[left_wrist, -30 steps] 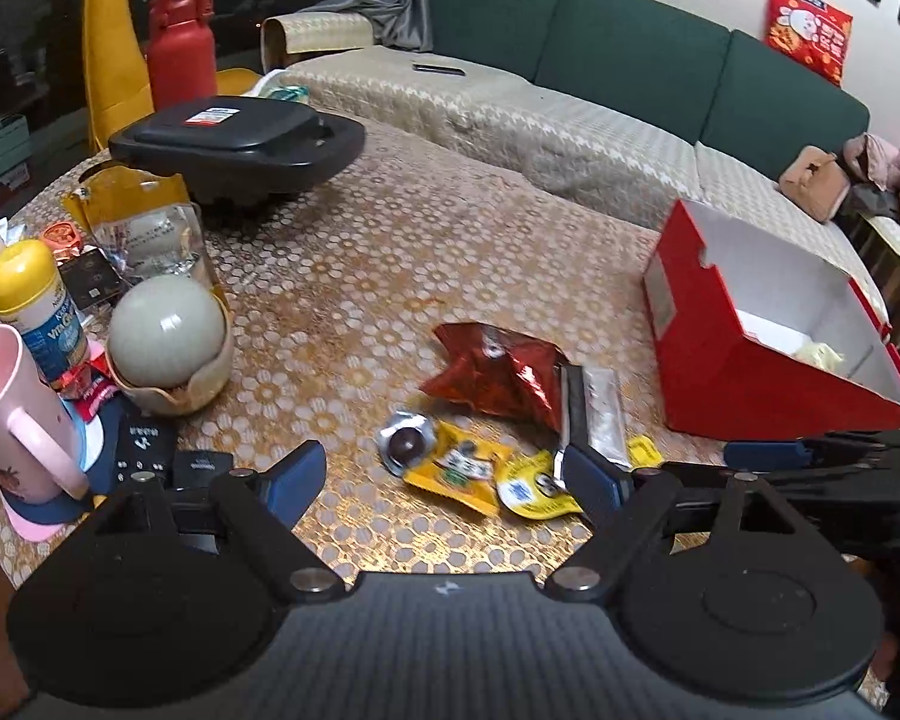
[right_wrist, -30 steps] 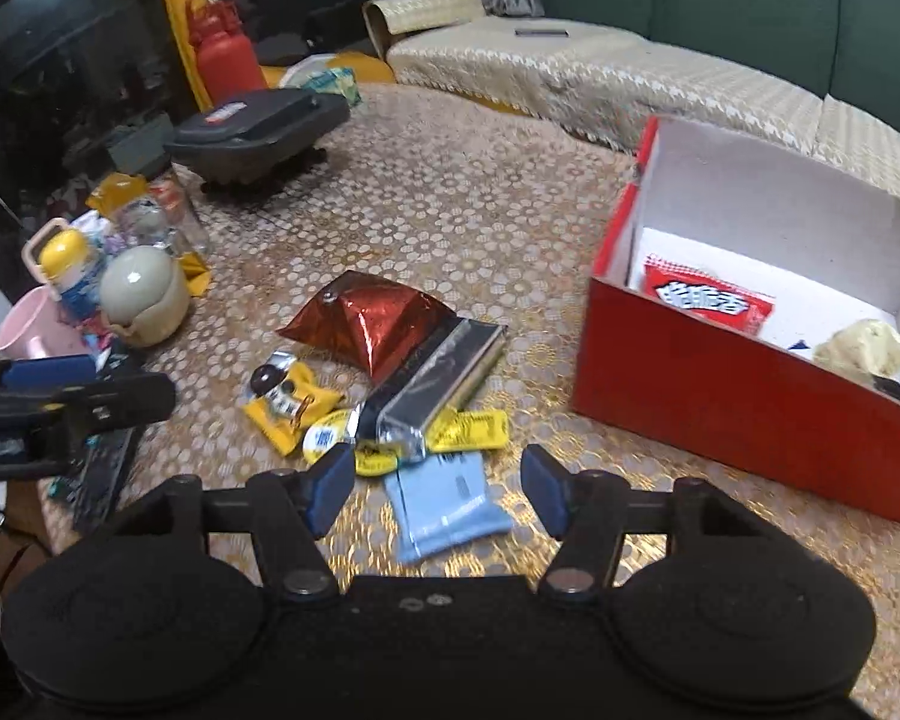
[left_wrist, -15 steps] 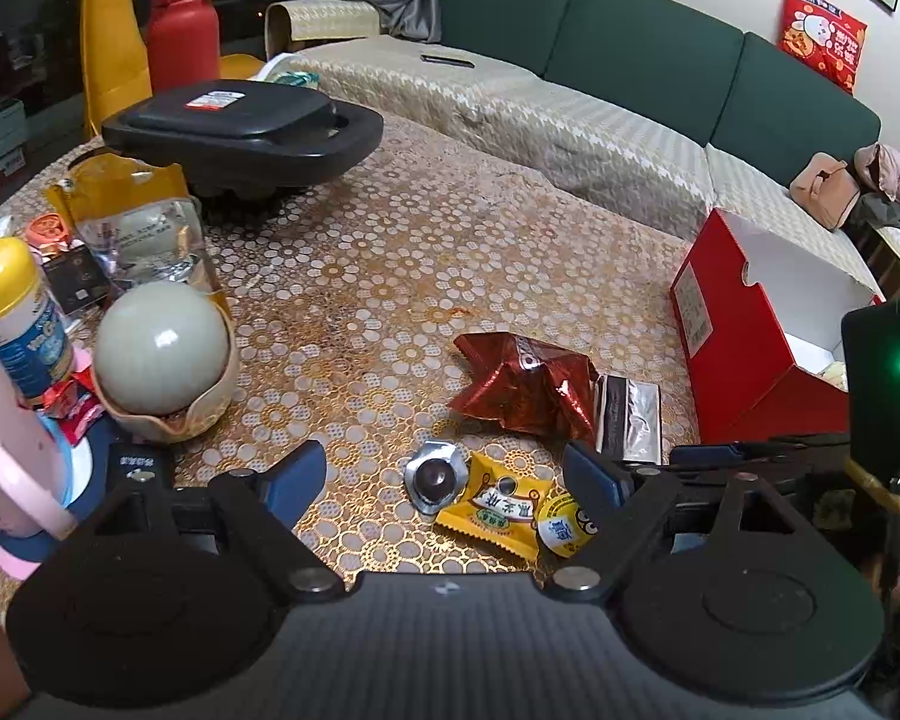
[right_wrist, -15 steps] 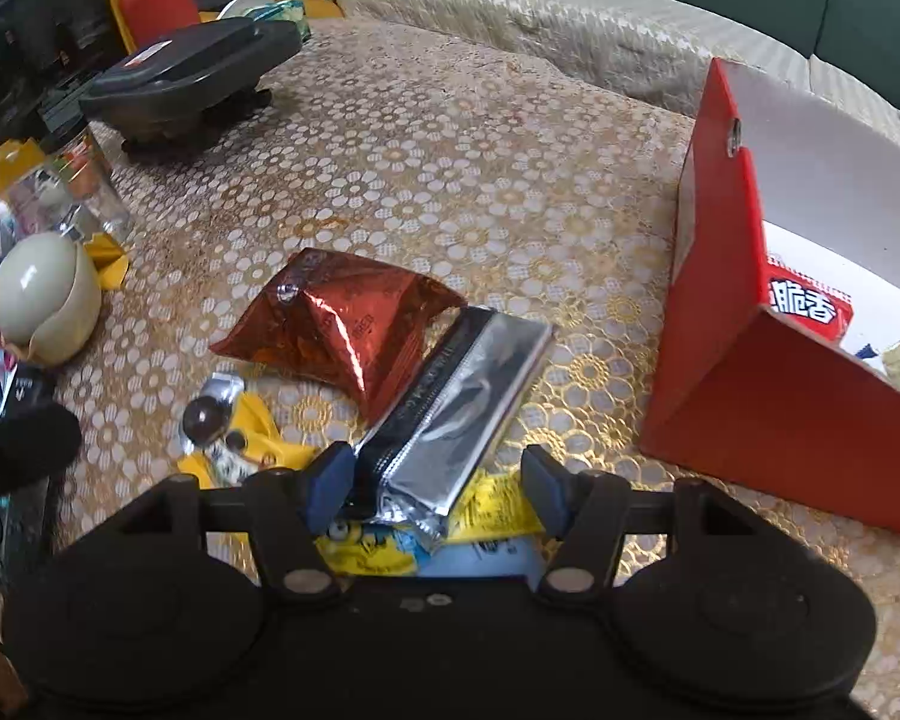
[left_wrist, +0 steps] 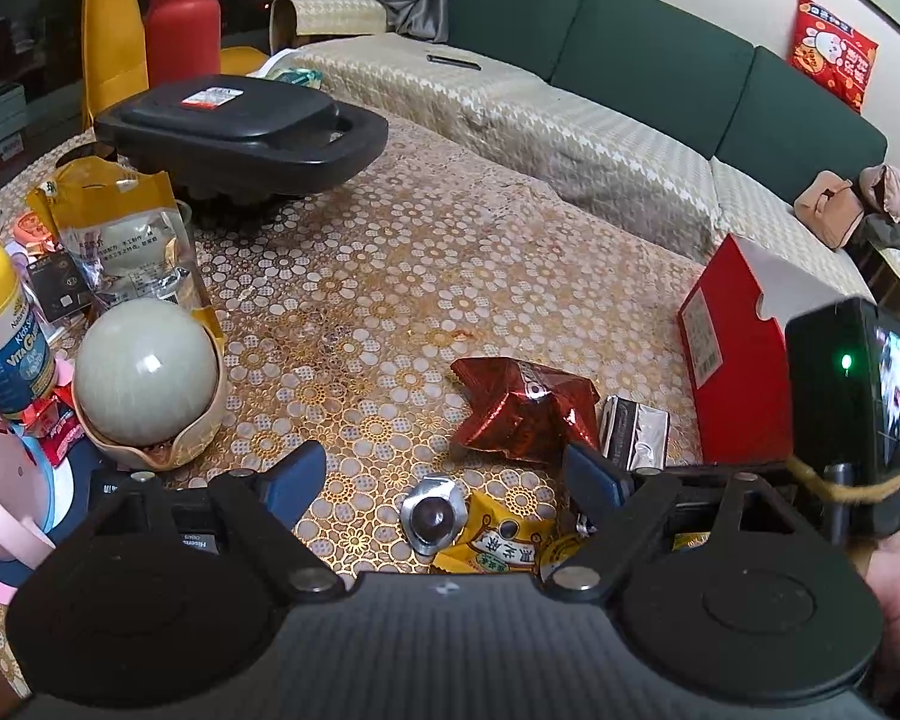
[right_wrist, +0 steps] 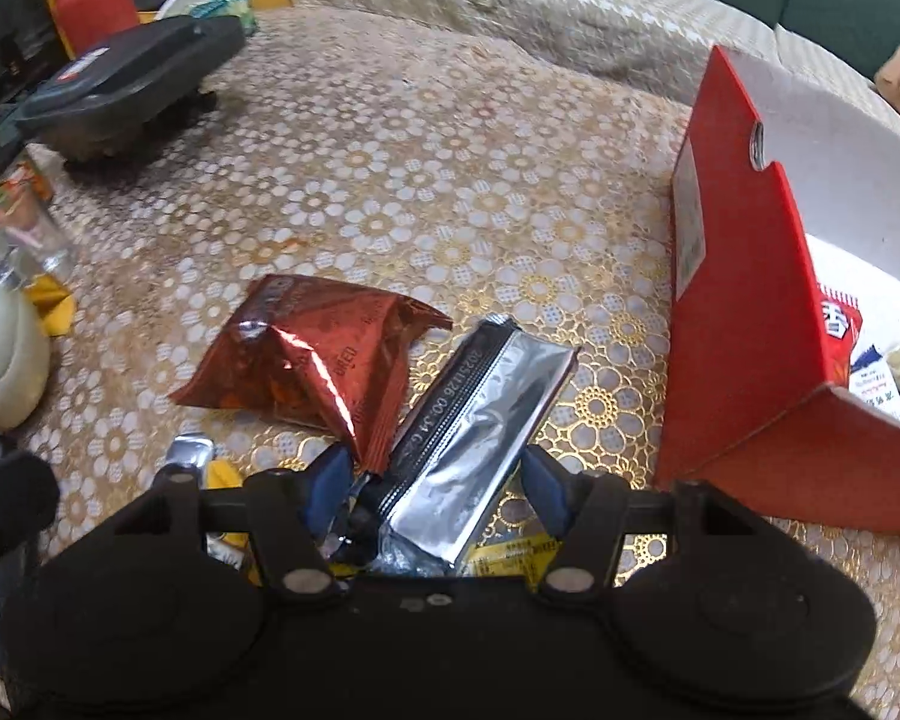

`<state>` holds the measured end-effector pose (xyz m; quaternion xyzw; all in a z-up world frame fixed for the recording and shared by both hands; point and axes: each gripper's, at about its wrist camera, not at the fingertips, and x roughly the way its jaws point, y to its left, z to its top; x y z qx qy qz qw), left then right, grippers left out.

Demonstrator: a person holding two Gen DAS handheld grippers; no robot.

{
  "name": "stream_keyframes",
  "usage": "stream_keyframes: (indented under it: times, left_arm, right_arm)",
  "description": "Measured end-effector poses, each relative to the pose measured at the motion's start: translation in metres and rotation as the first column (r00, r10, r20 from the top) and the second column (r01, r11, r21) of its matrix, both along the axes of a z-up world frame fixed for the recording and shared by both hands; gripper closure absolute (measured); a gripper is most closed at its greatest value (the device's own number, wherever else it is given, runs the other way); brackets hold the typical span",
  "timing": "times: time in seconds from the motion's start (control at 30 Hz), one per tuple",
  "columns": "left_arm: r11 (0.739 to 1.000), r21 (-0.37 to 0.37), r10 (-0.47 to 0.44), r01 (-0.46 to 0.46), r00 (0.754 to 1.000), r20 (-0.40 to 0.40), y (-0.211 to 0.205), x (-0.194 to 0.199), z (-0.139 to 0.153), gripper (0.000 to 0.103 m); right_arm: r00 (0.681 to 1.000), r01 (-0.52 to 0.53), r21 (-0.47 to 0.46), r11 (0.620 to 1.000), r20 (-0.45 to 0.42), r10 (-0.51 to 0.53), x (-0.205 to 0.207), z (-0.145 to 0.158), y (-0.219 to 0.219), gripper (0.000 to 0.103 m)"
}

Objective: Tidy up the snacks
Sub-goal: 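Grasp the red Oreo bag with the left tool while the right tool grasps the silver bar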

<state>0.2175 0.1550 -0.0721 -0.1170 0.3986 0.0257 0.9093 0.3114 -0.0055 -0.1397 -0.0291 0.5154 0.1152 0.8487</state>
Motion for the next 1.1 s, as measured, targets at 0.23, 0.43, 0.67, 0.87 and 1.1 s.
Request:
stream_keyframes:
  times: [0.23, 0.43, 0.67, 0.87, 1.1]
  left_arm:
    - [1.000, -0.001, -0.028, 0.028, 1.000, -0.013, -0.001, 0.022, -0.002, 0.017]
    - [0.995, 0.001, -0.097, 0.098, 0.993, -0.070, -0.019, 0.060, -0.008, 0.017]
    - [0.995, -0.049, -0.094, 0.086, 0.976, -0.196, -0.039, 0.110, -0.030, 0.017]
    - [0.999, -0.013, -0.044, 0.042, 0.963, -0.265, -0.046, 0.127, -0.048, 0.018]
    - [0.999, -0.029, -0.032, 0.025, 0.966, -0.255, -0.041, 0.124, -0.052, 0.043]
  right_arm:
    - [0.998, -0.055, 0.000, 0.999, 0.034, 0.055, -0.007, 0.000, -0.002, 0.046]
    - [0.996, -0.072, 0.069, 0.995, 0.052, 0.068, -0.010, 0.005, -0.021, 0.059]
    - [0.995, -0.088, 0.107, 0.990, 0.054, 0.083, -0.013, 0.006, -0.031, 0.061]
    - [0.995, -0.090, 0.130, 0.987, 0.057, 0.083, -0.013, 0.007, -0.035, 0.061]
    - [0.995, -0.089, 0.142, 0.986, 0.065, 0.080, -0.014, 0.008, -0.038, 0.062]
